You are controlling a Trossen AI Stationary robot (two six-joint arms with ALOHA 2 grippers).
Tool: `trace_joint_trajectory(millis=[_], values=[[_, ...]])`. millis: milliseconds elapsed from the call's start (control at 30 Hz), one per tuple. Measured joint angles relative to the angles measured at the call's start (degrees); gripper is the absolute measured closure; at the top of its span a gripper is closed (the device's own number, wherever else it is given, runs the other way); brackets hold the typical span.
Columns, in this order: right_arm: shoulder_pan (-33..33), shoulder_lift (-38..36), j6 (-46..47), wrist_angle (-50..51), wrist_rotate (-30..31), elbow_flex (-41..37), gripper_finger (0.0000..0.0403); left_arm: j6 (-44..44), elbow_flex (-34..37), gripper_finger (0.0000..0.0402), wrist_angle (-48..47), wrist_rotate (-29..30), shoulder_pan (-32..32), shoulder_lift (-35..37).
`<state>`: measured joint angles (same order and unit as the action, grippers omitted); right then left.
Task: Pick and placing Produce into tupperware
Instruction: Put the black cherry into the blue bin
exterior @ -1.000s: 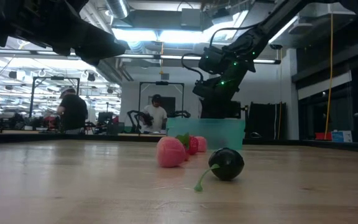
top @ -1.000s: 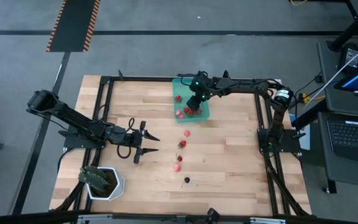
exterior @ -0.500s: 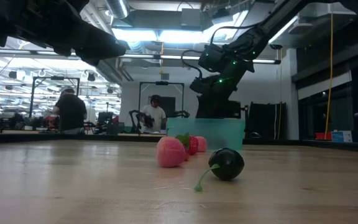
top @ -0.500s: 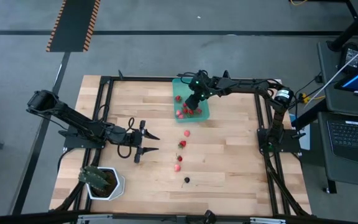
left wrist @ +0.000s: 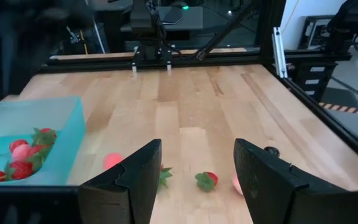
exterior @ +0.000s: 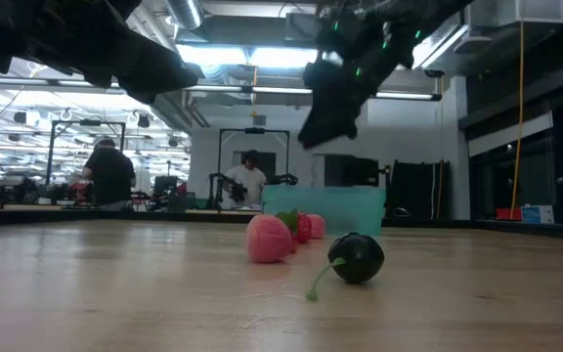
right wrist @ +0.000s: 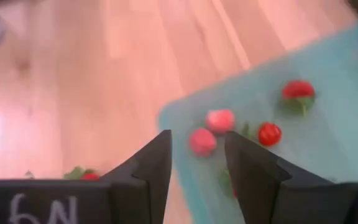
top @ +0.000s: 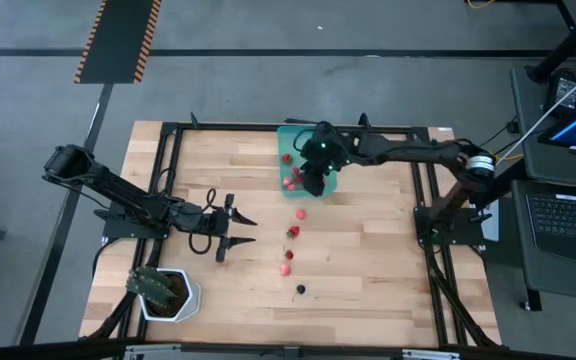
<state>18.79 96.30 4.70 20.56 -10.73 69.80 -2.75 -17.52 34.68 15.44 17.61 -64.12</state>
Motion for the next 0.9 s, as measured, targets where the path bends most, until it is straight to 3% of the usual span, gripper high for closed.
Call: trace_joint_trajectory(millis=[200, 633, 900], values=[[-6.95, -7.22, -2.04, -2.19, 7.34, -3.56, 0.0252, 0.11, 0.0, 0.0207, 0.94, 0.09, 0.04, 0.0], [-16.98, -32.15, 2.56, -20.06, 10.26, -31.88, 0.0253, 0.29, 0.0, 0.0207, 2.25, 0.37, 0.04, 0.0], [-21.44, -47.43, 1.0, -21.77, 14.24, -41.64, 0.0252, 0.23, 0.0, 0.0207, 2.34, 1.07, 0.01, 0.0]])
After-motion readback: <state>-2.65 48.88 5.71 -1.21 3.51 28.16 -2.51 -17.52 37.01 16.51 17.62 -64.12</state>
